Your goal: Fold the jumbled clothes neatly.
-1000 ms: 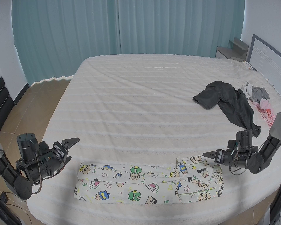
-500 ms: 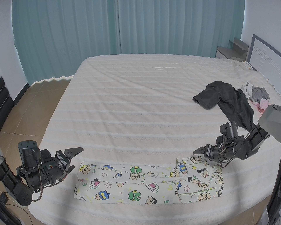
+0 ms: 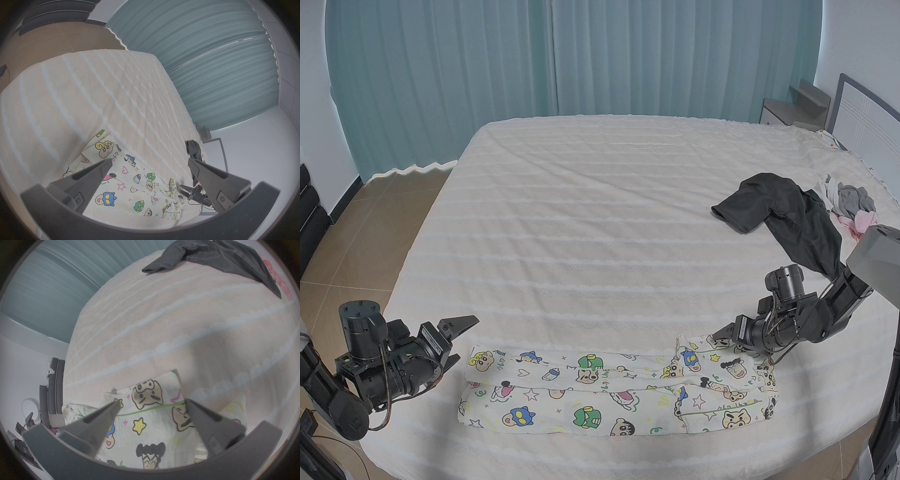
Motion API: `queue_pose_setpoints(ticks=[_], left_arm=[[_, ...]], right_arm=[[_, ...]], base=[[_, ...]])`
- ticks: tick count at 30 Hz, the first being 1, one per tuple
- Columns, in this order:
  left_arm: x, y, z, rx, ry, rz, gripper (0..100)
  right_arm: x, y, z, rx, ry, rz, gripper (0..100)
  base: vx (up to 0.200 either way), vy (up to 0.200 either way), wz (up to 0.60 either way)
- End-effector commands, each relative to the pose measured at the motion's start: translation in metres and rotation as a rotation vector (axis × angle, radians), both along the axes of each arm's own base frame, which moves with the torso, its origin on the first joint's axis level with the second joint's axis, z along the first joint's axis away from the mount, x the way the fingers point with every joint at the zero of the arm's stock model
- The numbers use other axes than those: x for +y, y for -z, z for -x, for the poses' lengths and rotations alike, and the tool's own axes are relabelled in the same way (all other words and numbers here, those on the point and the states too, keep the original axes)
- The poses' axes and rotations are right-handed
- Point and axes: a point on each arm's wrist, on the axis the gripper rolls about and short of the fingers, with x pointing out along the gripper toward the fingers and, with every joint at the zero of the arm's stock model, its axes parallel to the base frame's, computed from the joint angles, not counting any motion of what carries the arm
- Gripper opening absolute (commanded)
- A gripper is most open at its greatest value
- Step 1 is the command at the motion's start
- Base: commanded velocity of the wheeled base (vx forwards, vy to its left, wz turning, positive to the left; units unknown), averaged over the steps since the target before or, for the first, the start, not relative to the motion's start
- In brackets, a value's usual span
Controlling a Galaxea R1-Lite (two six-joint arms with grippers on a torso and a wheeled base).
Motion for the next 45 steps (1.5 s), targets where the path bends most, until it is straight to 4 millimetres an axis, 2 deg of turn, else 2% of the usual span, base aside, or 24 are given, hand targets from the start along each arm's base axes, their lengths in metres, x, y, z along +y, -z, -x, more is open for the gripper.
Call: queue_pose_setpoints(ticks=[1,11,18,20,21,24,33,45], left_arm=[[0.0,0.001,-0.001,0.006,-0.001,0.001,100],[0.0,0.002,-0.001,0.009,-0.002,0.0,100],[-0.002,0.002,0.0,0.01,0.004,-0.001,100],[-0.002,0.002,0.0,0.011,0.006,0.0,100],[-0.002,0.002,0.0,0.012,0.004,-0.001,100],[-0.002,0.002,0.0,0.01,0.006,-0.001,100],[-0.003,0.003,0.001,0.012,0.011,-0.002,100],[-0.003,0.003,0.001,0.012,0.011,-0.002,100]], right_arm=[[0.0,0.0,0.002,0.016,0.0,0.0,0],[-0.001,-0.017,0.015,0.003,-0.05,-0.068,0],[-0.004,-0.052,0.045,-0.051,-0.143,-0.177,0],[-0.004,-0.055,0.048,-0.055,-0.153,-0.189,0],[-0.005,-0.063,0.058,-0.072,-0.179,-0.203,0],[-0.007,-0.074,0.07,-0.097,-0.196,-0.22,0],[-0.011,-0.083,0.097,-0.11,-0.229,-0.249,0],[-0.007,-0.088,0.104,-0.127,-0.263,-0.245,0]], base=[[0.0,0.0,0.0],[0.0,0.0,0.0],[0.0,0.0,0.0],[0.0,0.0,0.0],[0.0,0.0,0.0],[0.0,0.0,0.0],[0.0,0.0,0.0],[0.0,0.0,0.0]])
